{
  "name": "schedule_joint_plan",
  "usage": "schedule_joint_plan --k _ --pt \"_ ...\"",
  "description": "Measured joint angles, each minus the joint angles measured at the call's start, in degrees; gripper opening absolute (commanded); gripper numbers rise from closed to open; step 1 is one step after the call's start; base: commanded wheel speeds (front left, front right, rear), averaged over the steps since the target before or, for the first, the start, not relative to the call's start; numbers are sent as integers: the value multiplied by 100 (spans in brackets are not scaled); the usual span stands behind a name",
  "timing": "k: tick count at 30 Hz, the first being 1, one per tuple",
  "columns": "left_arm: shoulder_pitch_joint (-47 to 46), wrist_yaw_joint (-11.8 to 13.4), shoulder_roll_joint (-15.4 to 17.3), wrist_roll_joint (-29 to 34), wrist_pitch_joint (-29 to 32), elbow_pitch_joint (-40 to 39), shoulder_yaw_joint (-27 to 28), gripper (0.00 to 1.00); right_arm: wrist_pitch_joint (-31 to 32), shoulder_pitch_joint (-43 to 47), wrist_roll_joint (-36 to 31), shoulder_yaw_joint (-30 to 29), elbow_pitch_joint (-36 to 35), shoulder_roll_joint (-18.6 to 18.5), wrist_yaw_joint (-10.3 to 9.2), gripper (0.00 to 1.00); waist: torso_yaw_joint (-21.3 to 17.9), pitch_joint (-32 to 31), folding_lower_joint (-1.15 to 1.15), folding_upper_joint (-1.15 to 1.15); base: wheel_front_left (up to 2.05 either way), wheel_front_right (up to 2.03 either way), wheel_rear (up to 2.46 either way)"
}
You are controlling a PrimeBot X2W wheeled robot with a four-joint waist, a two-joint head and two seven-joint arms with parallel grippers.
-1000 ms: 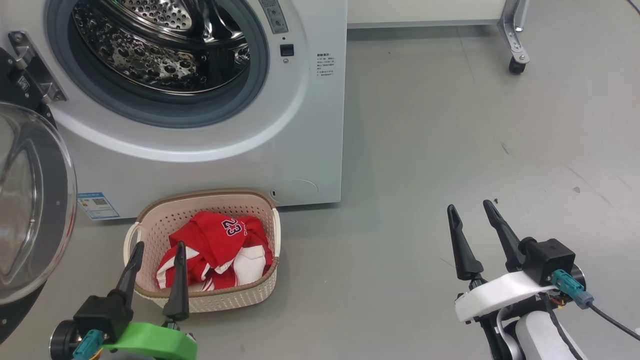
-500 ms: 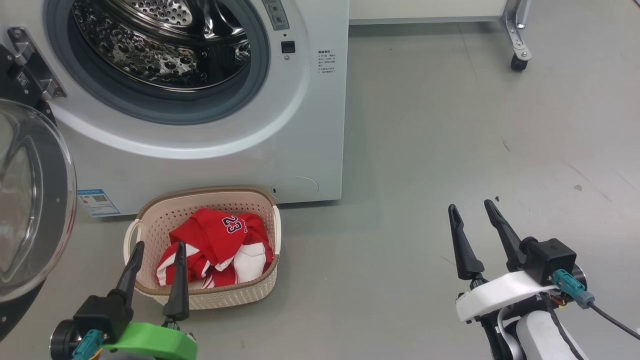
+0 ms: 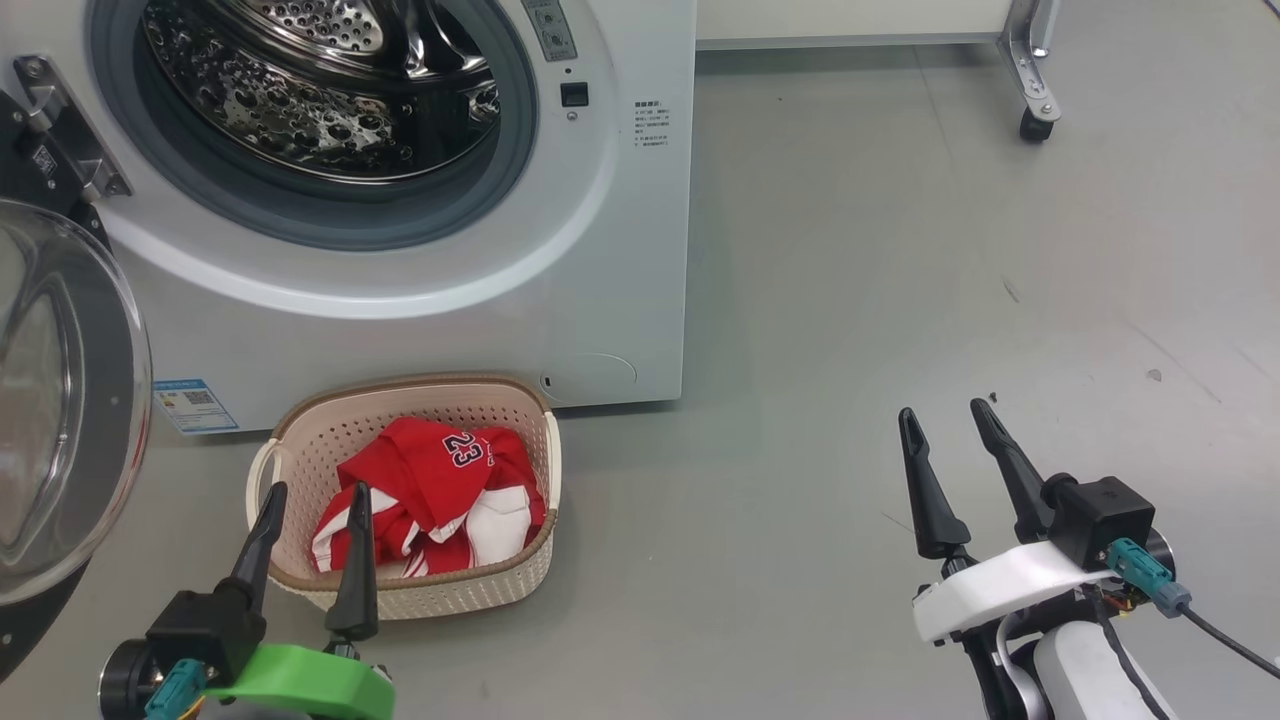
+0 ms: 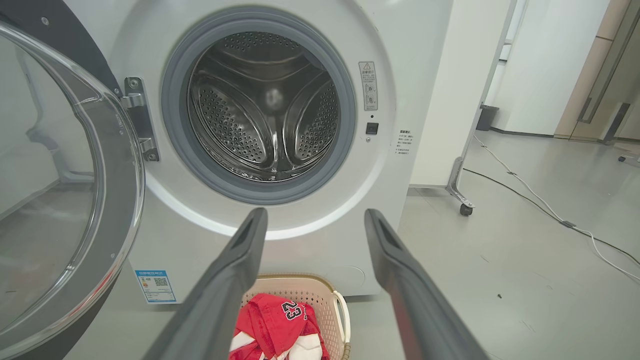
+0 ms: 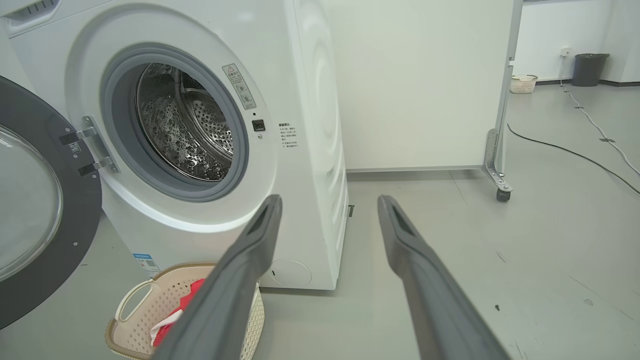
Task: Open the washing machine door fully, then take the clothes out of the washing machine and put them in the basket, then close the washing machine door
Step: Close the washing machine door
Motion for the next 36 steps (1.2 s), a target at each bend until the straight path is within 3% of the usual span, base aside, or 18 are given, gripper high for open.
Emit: schedule_joint_plan --k 18,36 --pt "2 44 1 43 0 -23 -129 100 0 0 0 -115 -59 -25 0 100 54 175 0 0 0 0 0" --pt "-8 146 2 29 0 40 -285 100 0 9 2 71 -159 -111 0 100 870 221 0 0 0 0 0"
